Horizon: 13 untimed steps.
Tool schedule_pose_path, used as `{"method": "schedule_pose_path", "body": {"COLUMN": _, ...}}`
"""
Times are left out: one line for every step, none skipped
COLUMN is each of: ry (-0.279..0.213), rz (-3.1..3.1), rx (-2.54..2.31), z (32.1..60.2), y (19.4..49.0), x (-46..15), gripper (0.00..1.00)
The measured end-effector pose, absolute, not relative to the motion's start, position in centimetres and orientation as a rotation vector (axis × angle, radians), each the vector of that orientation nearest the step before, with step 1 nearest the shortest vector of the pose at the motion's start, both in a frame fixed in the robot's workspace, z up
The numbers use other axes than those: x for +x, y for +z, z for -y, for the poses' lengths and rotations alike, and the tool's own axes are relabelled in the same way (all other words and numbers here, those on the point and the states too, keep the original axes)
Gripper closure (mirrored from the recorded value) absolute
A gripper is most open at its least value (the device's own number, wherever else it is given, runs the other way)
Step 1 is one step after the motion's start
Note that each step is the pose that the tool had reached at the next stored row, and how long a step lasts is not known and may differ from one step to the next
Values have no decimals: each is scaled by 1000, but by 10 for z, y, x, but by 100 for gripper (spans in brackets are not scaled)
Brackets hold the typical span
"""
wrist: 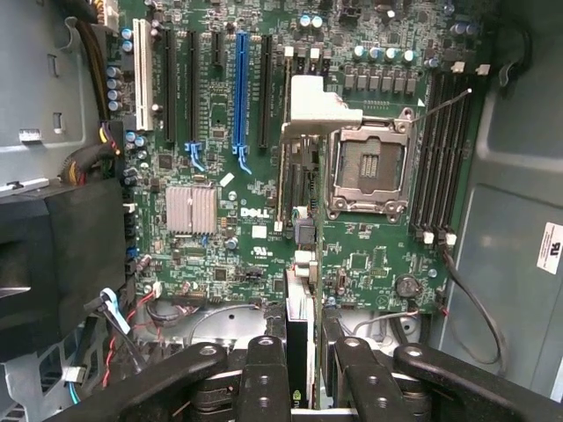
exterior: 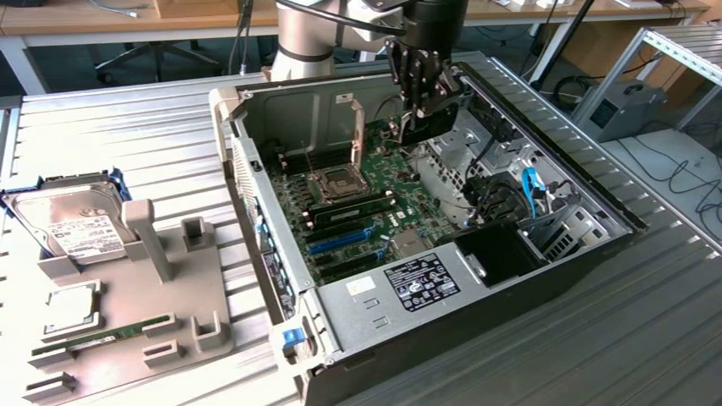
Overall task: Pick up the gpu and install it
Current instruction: 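Insert the gpu into the slot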
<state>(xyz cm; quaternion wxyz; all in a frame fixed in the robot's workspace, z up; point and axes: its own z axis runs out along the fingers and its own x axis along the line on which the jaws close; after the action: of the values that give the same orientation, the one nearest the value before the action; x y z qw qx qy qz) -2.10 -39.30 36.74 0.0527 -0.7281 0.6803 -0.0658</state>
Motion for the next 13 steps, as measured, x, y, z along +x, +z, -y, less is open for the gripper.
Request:
{"method": "schedule_pose_path", "body": {"ry": -200, "rz": -2063, "rx": -2218, "z": 393, "y": 367, "x": -21, "gripper": 74}}
{"method": "schedule_pose_path", "body": {"ry": -200, "rz": -2059, "rx": -2222, "z": 393, "y": 367, "x": -21, "gripper": 74}}
{"method": "schedule_pose_path", "body": {"ry": -199, "rz": -2056, "rx": -2224, "z": 393, "y": 367, "x": -21, "gripper": 74}}
{"method": "schedule_pose_path", "body": {"ry": -199, "rz": -2052, "rx": -2228, "z": 393, "y": 367, "x": -21, "gripper": 74}}
{"method": "schedule_pose_path", "body": {"ry": -199, "rz": -2049, "rx": -2231, "z": 393, "y": 367, "x": -21, "gripper": 74}}
{"method": "schedule_pose_path", "body": {"ry": -199, "rz": -2046, "rx": -2233, "z": 393, "y": 367, "x": -21, "gripper": 74}}
{"method": "schedule_pose_path", "body": {"ry": -198, "rz": -2043, "rx": -2236, "z": 393, "y": 367, "x": -21, "gripper": 74}}
{"method": "schedule_pose_path", "body": {"ry": -198, "rz": -2039, "rx": -2239, "z": 393, "y": 367, "x": -21, "gripper": 74}}
{"method": "schedule_pose_path", "body": {"ry": -198, "rz": -2036, "rx": -2241, "z": 393, "y": 367, "x": -21, "gripper": 74}}
{"method": "schedule_pose_path", "body": {"ry": -198, "rz": -2032, "rx": -2245, "z": 393, "y": 367, "x": -21, "gripper": 74}}
{"method": "schedule_pose_path", "body": {"ry": -197, "rz": -2027, "rx": -2249, "z": 393, "y": 367, "x": -21, "gripper": 74}}
{"method": "schedule_pose_path", "body": {"ry": -197, "rz": -2021, "rx": -2254, "z": 393, "y": 367, "x": -21, "gripper": 74}}
{"method": "schedule_pose_path", "body": {"ry": -196, "rz": -2016, "rx": -2258, "z": 393, "y": 367, "x": -21, "gripper": 74}}
